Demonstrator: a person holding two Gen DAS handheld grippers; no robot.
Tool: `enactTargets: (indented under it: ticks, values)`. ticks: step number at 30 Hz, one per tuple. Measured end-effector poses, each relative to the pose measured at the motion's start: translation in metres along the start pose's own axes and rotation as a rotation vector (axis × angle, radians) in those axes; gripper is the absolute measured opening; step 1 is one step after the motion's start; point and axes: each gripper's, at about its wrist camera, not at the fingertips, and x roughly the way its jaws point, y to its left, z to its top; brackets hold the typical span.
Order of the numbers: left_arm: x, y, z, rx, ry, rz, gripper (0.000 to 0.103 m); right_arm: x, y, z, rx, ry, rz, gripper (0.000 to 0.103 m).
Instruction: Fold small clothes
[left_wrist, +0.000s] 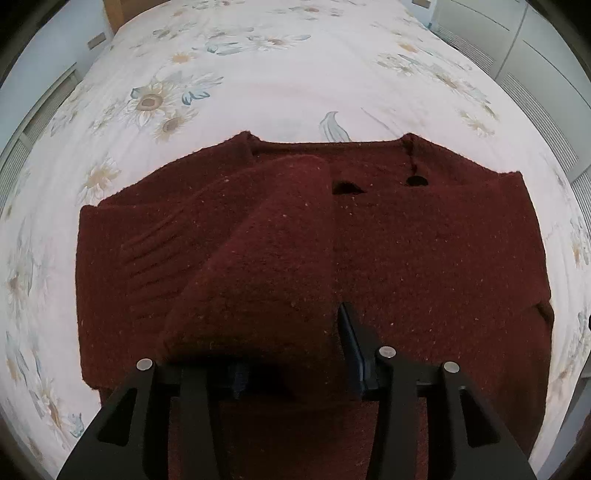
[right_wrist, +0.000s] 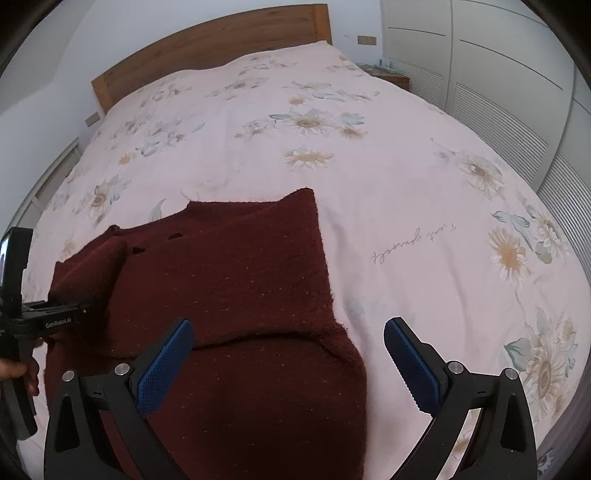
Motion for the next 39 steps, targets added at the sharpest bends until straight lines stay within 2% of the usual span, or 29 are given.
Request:
enactTargets:
  ticks: [2,4,5,7,10,15,21,24,31,35,37,39]
  values:
    - [-0.002,-0.003,-0.001,0.025,0.004,0.016,0.046,-0.001,0.000,-0.001,-0.002,-0.001,0.003,0.102]
    - [-0.007,-0.004,-0.003,0.036,-0.006,0.010,0.065,-0.002,0.001,-0.001,-0.001,-0.002,0.004,0.102]
    - [-0.009,-0.003,-0.004,0.034,-0.009,0.004,0.070,-0.002,0.001,-0.002,-0.002,-0.002,0.008,0.102]
    - [-0.012,-0.003,-0.006,0.044,0.003,-0.018,0.096,-0.003,0.000,-0.002,-0.005,-0.008,0.013,0.102]
    - [-0.018,-0.003,-0.015,0.103,0.015,-0.049,0.102,-0.005,-0.005,-0.004,0.012,-0.013,0.013,0.102]
    - [-0.031,0.018,-0.037,0.094,0.002,-0.070,0.102,-0.005,-0.002,-0.005,0.002,-0.006,0.004,0.102]
    - [-0.060,0.065,-0.040,0.058,-0.043,-0.019,0.102,-0.005,0.018,-0.005,-0.049,-0.009,0.014,0.102]
    - [-0.064,0.093,-0.040,0.030,-0.020,0.001,0.102,-0.002,0.032,-0.005,-0.078,0.000,0.022,0.102]
    - [-0.037,0.139,-0.058,-0.013,0.028,0.093,0.101,0.009,0.063,-0.011,-0.165,0.040,0.021,0.102]
    - [-0.011,0.149,-0.062,-0.010,0.068,0.090,0.100,0.017,0.076,-0.017,-0.184,0.066,0.020,0.102]
    - [0.000,0.152,-0.060,-0.007,0.083,0.096,0.090,0.021,0.086,-0.021,-0.205,0.080,0.011,0.102]
    - [0.015,0.152,-0.057,-0.006,0.112,0.092,0.089,0.025,0.098,-0.025,-0.246,0.093,0.007,0.102]
